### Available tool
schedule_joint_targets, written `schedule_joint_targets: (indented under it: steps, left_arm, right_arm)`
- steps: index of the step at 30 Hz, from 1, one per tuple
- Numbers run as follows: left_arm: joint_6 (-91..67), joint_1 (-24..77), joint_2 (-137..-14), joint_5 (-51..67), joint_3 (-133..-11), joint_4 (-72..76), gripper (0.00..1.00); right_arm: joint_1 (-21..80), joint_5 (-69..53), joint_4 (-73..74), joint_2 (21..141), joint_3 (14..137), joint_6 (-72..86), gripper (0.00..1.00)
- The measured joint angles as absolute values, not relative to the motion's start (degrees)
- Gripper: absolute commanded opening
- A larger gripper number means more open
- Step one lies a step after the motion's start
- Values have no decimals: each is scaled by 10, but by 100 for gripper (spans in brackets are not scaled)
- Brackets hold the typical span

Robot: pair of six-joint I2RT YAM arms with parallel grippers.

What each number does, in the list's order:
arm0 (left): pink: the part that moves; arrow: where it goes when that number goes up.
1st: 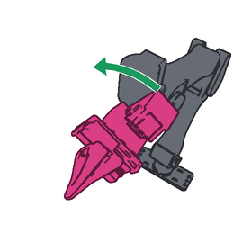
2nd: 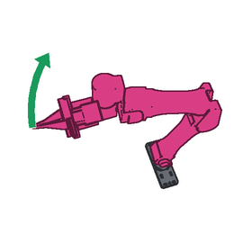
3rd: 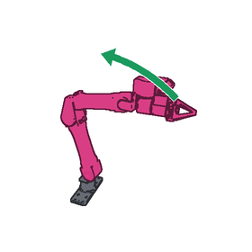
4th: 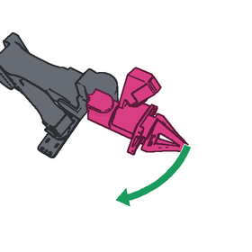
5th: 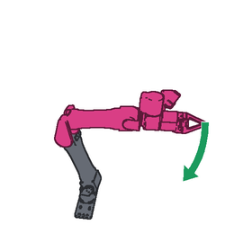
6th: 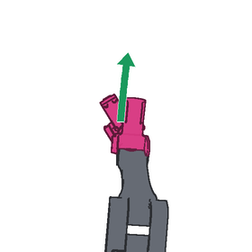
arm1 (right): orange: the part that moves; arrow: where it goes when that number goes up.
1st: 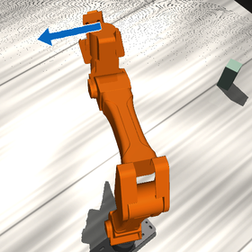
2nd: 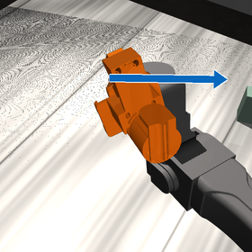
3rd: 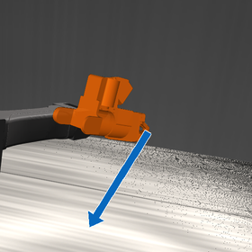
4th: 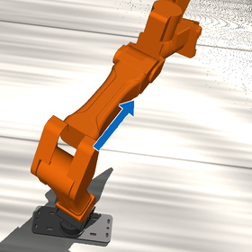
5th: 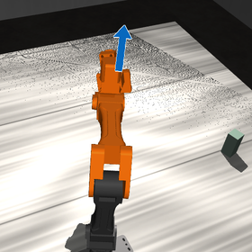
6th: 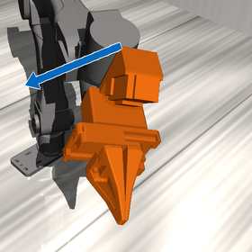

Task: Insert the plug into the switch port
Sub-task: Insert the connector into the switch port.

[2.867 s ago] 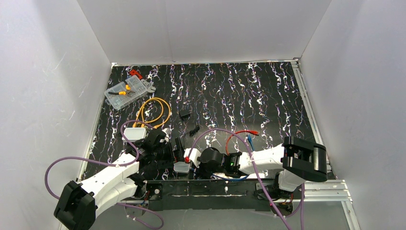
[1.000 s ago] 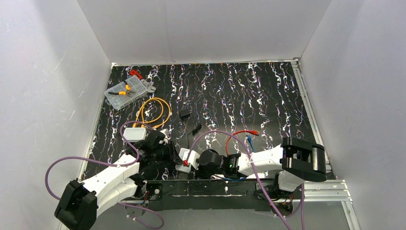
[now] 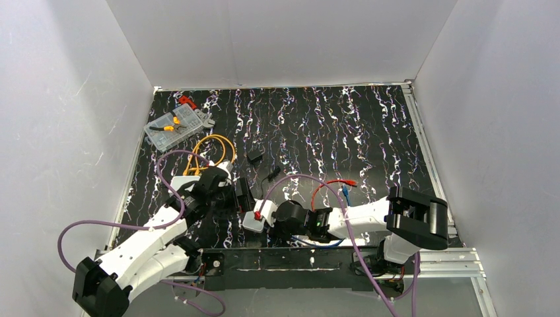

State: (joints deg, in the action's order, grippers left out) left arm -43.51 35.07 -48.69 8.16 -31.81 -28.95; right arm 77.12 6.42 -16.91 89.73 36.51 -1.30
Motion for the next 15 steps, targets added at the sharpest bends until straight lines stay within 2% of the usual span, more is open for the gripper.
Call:
schedule_joint_targets:
  steps: [3, 7, 12, 15]
  left_arm:
    - [-428, 351, -486, 65, -335, -306, 98]
    - [-420, 351, -480, 46, -341, -324, 98]
    - [-415, 351, -474, 29, -342, -342, 98]
    - [-411, 351, -469, 23, -342, -349, 98]
  right_arm:
    - [760, 78, -168, 897, 365, 0, 3]
    - [754, 90, -165, 895, 365, 12, 36]
    - [752, 112, -139, 871, 355, 18, 56]
    - [751, 131, -112, 841, 344, 20, 61]
